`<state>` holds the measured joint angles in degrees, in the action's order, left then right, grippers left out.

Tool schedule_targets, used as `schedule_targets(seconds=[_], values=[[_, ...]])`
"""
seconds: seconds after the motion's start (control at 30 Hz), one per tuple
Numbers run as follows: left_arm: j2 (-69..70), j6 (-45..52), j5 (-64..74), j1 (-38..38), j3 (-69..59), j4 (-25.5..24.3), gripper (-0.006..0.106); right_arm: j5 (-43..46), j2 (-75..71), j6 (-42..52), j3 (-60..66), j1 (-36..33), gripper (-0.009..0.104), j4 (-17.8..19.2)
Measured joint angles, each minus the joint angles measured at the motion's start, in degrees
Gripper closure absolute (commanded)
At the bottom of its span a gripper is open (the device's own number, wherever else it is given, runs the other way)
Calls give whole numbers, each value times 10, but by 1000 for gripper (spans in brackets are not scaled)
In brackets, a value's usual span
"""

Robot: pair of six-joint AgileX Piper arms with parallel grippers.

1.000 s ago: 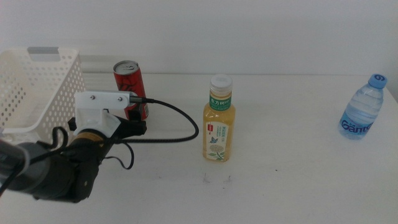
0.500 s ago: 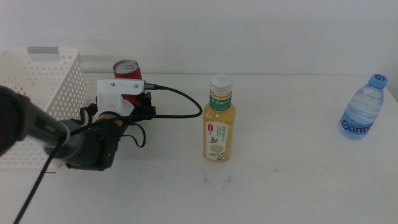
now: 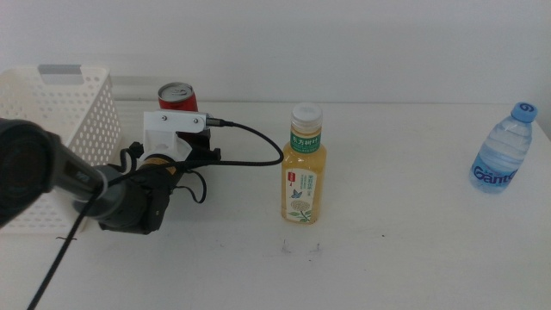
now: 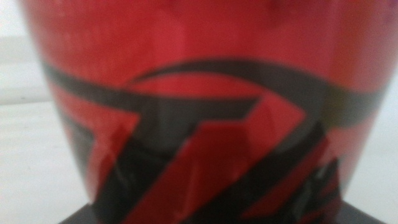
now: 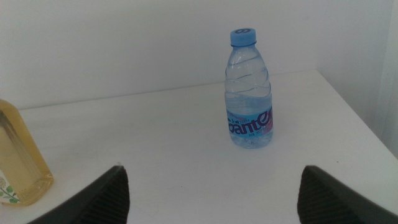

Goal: Use arms to grab the bottles and put them into the dustbin to the left of the table.

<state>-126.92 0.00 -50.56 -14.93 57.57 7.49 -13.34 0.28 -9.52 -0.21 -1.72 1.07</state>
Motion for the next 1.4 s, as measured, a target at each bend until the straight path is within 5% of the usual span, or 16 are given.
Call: schedule_targets(seconds=[0.1, 0.4, 0.77, 1.1, 1.4], values=[[36, 0, 15, 0, -37, -22, 102, 0, 0, 0, 0, 0, 18, 0], [249, 0, 53, -16, -192, -39, 102, 0, 0, 0, 0, 0, 18, 0], [487, 0, 404, -37, -207, -10, 102, 0, 0, 0, 0, 0, 18, 0], [504, 79, 913, 56, 8, 26, 102, 0, 0, 0, 0, 0, 18, 0], [395, 154, 1091, 219, 241, 1, 102, 0, 0, 0, 0, 0, 18, 0]])
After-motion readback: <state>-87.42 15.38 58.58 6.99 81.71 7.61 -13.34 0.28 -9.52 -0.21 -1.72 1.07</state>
